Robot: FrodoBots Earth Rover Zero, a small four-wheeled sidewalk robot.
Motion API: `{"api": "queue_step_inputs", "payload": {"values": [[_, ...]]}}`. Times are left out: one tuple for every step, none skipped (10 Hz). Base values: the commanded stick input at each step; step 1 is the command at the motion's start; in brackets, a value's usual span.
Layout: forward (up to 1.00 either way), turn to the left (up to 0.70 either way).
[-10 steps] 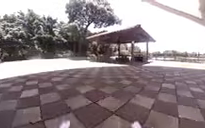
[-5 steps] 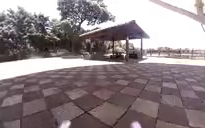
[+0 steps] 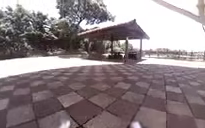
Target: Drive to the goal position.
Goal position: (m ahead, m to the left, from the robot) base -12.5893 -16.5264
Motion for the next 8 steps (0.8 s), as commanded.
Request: {"api": "queue_step_inputs", "payload": {"values": [[0.0,-0.45],[0.0,-0.45],[0.0,-0.45],[0.0,-0.45],[0.0,-0.45],[0.0,-0.45],[0.0,-0.45],[0.0,-0.45]]}}
